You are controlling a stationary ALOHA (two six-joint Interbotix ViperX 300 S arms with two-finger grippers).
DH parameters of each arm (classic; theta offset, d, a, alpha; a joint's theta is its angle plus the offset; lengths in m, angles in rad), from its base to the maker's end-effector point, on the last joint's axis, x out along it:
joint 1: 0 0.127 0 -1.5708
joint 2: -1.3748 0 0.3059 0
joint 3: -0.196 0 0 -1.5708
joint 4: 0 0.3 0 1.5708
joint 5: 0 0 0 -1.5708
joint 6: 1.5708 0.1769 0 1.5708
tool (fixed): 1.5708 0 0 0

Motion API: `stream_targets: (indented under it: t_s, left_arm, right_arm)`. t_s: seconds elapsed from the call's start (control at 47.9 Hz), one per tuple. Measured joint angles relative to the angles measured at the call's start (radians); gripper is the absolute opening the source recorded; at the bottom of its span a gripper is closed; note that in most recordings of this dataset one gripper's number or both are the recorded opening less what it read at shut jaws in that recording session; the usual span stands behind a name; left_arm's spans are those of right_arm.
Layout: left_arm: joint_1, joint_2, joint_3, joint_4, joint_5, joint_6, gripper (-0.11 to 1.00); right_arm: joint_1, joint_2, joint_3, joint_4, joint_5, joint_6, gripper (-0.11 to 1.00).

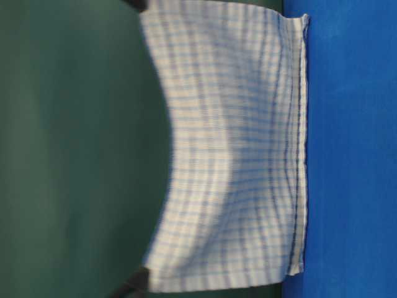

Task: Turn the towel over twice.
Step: 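Lift the far edge of the towel up and away, then swing the held edge over and lay it down at the near side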

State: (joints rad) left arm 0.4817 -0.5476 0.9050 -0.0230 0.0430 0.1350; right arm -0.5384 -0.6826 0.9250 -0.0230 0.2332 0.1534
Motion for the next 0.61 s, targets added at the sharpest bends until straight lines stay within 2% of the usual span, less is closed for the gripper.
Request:
stream_targets:
  t_s: [0.209,0.313,0.459,0.605]
  left_arm:
    - [-0.117,0.043,0.104,0.000,0.000,-0.044,0.03]
    - [-0.192,0.083,0.153,-0.002,-0.012,-0.109,0.03]
    - [-0.316,0.172,0.210,-0.002,-0.075,-0.236,0.03]
    - [-0.439,0.255,0.221,-0.003,-0.121,-0.351,0.03]
  right_arm:
    - [0.112,0.064,0.104,0.002,-0.017,0.115,0.05]
    - [0.199,0.106,0.147,0.002,-0.040,0.176,0.05]
    - [0.319,0.175,0.178,0.002,-0.077,0.275,0.05]
    - [0.449,0.249,0.179,0.002,-0.095,0.367,0.05]
